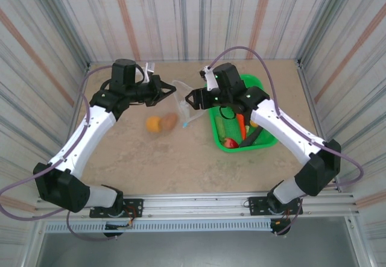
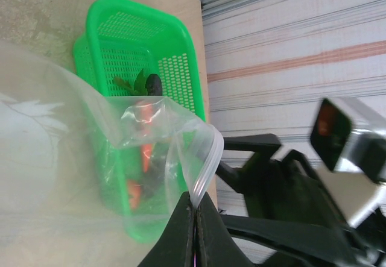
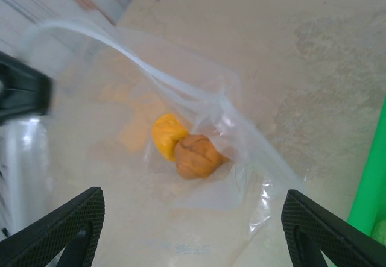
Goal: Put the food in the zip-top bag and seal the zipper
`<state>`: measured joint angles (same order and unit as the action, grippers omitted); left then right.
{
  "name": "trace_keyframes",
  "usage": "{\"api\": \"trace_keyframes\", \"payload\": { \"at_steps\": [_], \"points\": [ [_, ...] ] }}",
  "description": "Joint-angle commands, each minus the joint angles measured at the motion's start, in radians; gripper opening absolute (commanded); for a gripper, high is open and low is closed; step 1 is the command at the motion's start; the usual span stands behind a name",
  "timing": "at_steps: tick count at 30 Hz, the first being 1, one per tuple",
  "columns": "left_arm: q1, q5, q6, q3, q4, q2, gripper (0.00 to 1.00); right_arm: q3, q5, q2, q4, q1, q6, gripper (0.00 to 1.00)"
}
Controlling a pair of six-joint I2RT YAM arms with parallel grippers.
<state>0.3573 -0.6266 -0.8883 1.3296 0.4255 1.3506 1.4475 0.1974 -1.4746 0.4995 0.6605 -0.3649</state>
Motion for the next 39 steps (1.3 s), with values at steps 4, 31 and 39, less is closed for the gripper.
{"api": "trace_keyframes", "payload": {
  "at_steps": [4, 31, 39],
  "points": [
    [-0.006, 0.026, 0.023, -0.031, -0.001, -0.023, 0.00, -0.082, -0.131, 0.146, 0.079, -0.113, -0.095, 0.72],
    [0.035, -0.020, 0.030, -0.087, -0.050, -0.032, 0.00, -0.180, 0.073, -0.335, 0.150, -0.300, -0.066, 0.60],
    [0.036, -0.017, 0.038, -0.089, -0.043, -0.030, 0.00, -0.133, 0.022, -0.477, 0.140, -0.304, -0.043, 0.55]
  ]
}}
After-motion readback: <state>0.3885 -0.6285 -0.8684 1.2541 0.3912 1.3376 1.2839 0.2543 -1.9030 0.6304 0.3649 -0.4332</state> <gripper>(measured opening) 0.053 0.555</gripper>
